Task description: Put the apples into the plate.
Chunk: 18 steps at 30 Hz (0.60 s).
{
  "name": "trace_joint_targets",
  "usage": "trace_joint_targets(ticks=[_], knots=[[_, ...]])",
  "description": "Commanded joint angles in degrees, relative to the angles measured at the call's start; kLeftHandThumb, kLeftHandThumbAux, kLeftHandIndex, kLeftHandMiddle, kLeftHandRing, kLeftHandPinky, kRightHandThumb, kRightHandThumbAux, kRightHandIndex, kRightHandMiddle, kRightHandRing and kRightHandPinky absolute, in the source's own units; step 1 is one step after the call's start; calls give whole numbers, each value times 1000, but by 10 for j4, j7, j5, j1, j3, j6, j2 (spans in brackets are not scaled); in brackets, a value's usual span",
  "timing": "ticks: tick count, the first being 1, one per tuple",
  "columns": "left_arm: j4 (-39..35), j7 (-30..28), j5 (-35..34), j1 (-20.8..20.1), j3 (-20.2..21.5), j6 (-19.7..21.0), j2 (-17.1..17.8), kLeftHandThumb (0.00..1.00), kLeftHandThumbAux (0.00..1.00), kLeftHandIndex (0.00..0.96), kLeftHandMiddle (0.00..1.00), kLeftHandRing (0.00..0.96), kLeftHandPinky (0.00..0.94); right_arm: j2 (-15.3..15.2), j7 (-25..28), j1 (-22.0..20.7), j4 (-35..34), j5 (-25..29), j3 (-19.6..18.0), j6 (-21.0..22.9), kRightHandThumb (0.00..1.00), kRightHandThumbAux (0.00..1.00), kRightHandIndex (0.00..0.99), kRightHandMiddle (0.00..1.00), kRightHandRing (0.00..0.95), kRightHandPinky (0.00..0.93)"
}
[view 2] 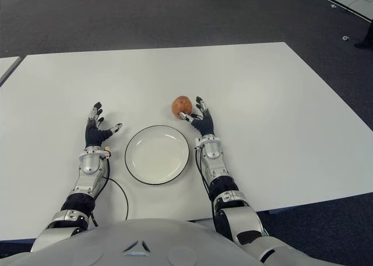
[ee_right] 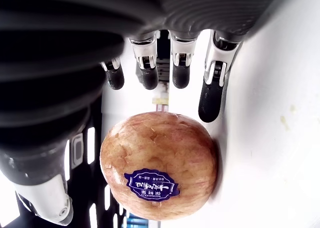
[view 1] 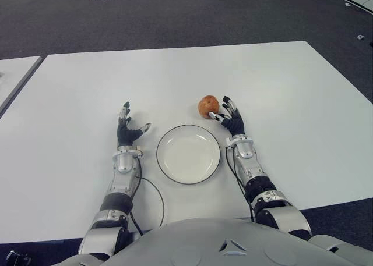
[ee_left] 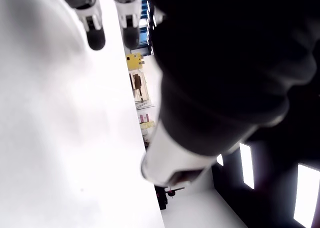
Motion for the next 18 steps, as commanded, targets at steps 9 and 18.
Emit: trace_joint_targets(ticks=[9,18], knots=[[23,-5,0,8,-1,14,-2,105,540,0,0,0,30,-1,-2,22,18,0,-2,22,146,721,0,27,66,138],[22,-9,-5,7,0,25,-4,109,540,0,0,0,27,-3,-2,23,14,0,-3,16,136,710,0,22,60,119]])
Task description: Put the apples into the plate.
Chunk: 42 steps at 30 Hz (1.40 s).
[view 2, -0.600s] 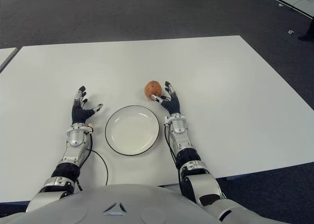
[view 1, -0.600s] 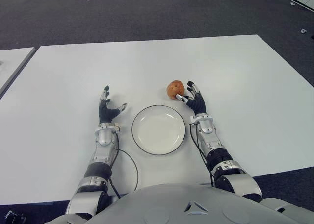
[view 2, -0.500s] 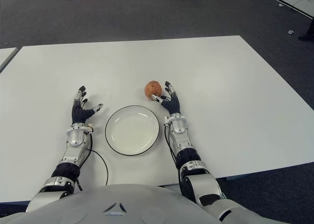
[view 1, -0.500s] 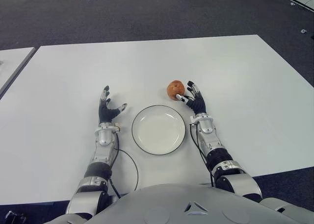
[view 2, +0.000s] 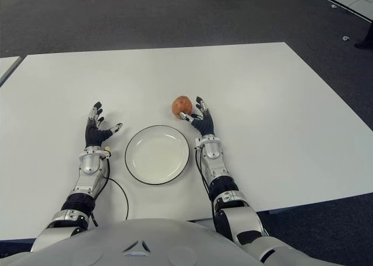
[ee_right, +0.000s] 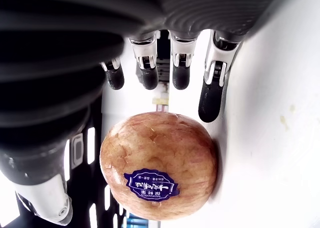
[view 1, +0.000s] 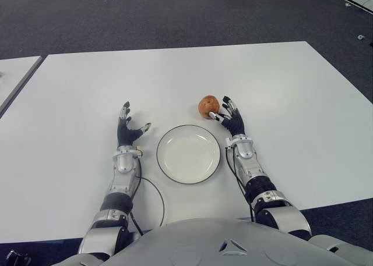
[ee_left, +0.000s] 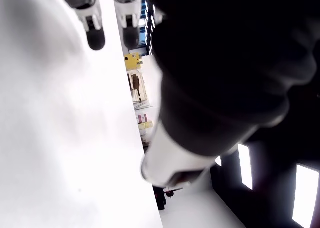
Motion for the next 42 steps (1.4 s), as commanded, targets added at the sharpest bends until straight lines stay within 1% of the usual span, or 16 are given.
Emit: trace_joint_targets(ticks=[1,7,10,16,19,24,28,31,32,37,42], knots=[[19,-9,-5,8,0,23,-4,109,539,0,0,0,27,-2,-2,23,14,0,-2,16,136,710,0,21,58,116],[16,-8,-5,8,-1,21,-5,108,539,0,0,0,25,-8,-13,20,7,-6,-2,9,134,713,0,13,40,76],[19,-6,-3,6,-2,26,-5,107,539,0,0,0,22,-9,-31,15,-32,-16,0,16,132,706,0,9,32,63],[23,-8,-6,2,-1,28,-6,108,541,0,0,0,11,12,-74,16,-132,-49,17,38,131,691,0,4,22,63],[19,-7,-6,4,-1,26,-7,107,542,0,0,0,18,13,-82,12,-152,-59,22,40,137,682,0,3,19,63],[15,-2,-3,5,-3,28,-10,109,542,0,0,0,25,7,-84,-11,-163,-67,26,25,148,673,0,0,16,56],[14,2,0,7,-4,33,-12,108,542,0,0,0,15,1,-82,-46,-164,-69,26,22,154,668,0,0,14,60],[9,4,1,9,-5,34,-14,106,547,0,0,0,12,5,-81,-61,-164,-69,30,17,161,660,0,0,15,68],[7,4,2,10,-5,36,-14,105,549,0,0,0,12,5,-78,-65,-160,-69,34,8,163,657,0,0,17,74],[-2,1,1,14,-5,41,-16,103,556,0,0,0,10,5,-68,-73,-149,-70,44,-18,174,634,0,1,32,108],[-3,-5,-4,16,-2,45,-14,107,556,0,0,0,7,-3,-56,-81,-145,-71,50,-36,167,614,0,0,29,102]])
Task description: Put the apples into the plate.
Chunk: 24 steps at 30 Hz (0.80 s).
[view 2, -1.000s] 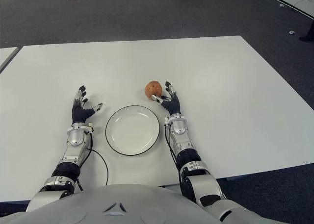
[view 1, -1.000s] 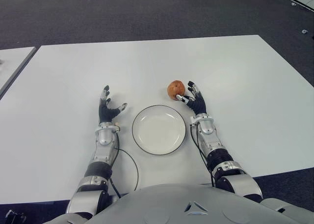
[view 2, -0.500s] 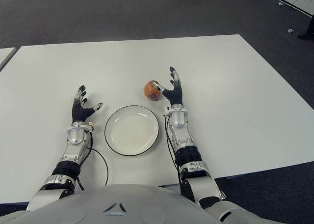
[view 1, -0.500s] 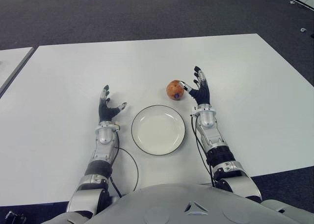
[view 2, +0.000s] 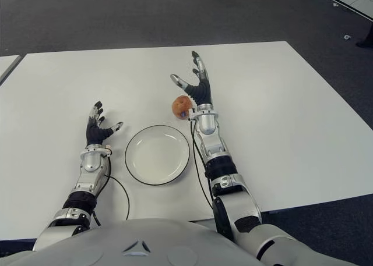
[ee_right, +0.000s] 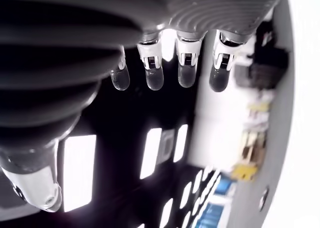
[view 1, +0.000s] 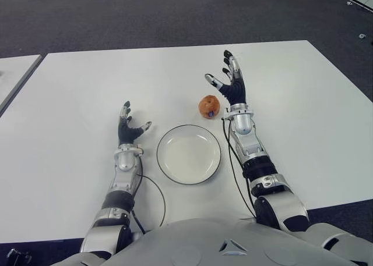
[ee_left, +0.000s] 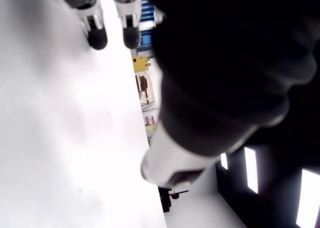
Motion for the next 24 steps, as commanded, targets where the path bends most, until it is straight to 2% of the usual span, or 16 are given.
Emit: trace_joint_targets(ticks=[1,8,13,15,19,24], knots=[[12,-5,-1,19,-1,20,-6,107,556,0,0,0,7,-6,11,-4,13,-5,5,-13,165,611,0,0,28,100],[13,-2,-1,19,-1,16,-7,115,545,0,0,0,12,-10,19,-18,7,-10,10,-13,150,589,0,0,22,79],[11,0,0,19,-1,17,-10,125,543,0,0,0,16,-9,23,-45,28,-23,20,-2,142,563,0,0,13,55],[11,0,0,19,-1,18,-10,129,544,0,0,0,16,-8,20,-66,59,-33,27,0,138,557,0,0,9,46],[9,-2,-1,20,-1,19,-10,134,544,0,0,0,16,-9,-2,-114,167,-67,49,-28,121,551,0,0,2,46],[10,0,-1,19,-1,15,-11,132,544,0,0,0,18,-19,-33,-144,248,-110,79,-59,112,547,0,4,7,63]])
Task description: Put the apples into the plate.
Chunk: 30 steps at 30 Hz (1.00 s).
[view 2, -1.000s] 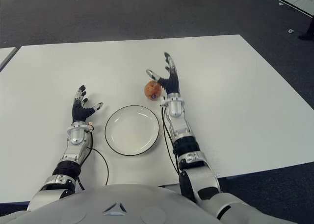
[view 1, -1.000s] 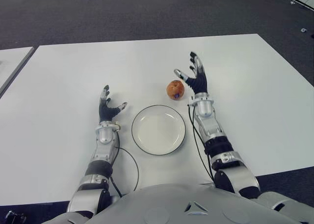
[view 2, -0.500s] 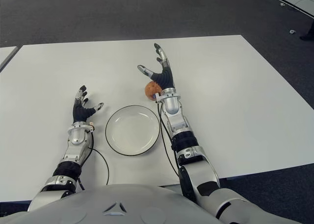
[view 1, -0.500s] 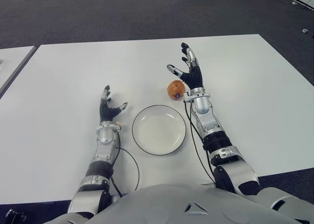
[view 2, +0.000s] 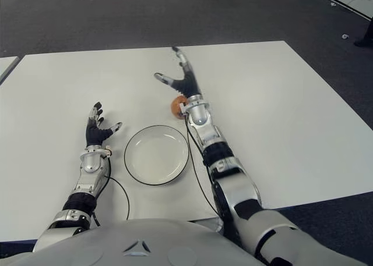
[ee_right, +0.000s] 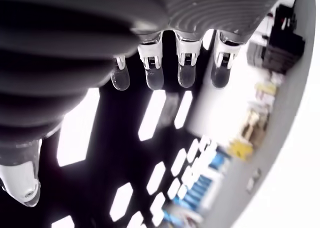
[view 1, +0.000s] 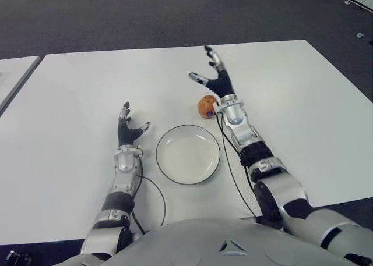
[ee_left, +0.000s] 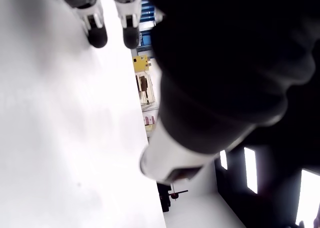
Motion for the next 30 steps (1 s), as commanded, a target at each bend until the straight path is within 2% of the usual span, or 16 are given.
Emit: trace_joint_targets(ticks=[1,9,12,14,18,24,30], knots=[[16,0,1,14,-2,14,-8,131,544,0,0,0,19,-7,-27,-24,77,-41,30,-28,109,545,0,6,9,65],[15,5,4,15,-2,10,-10,125,537,0,0,0,27,-24,-92,-56,149,-102,72,-28,96,529,0,7,11,62],[17,7,4,14,-1,6,-10,123,533,0,0,0,28,-29,-131,-84,198,-142,102,9,80,516,0,3,11,62],[21,7,4,14,-1,1,-10,118,537,0,0,0,27,-32,-151,-100,225,-165,122,34,88,519,0,1,4,30],[24,9,6,14,-1,-4,-9,112,541,0,0,0,26,-34,-181,-116,251,-197,154,67,67,524,0,0,1,13],[25,13,9,12,-3,-3,-10,107,544,0,0,0,27,-35,-206,-127,271,-230,191,106,48,515,0,0,0,1],[25,15,9,13,-4,2,-10,109,541,0,0,0,30,-30,-212,-127,284,-240,208,129,32,487,0,0,0,0]])
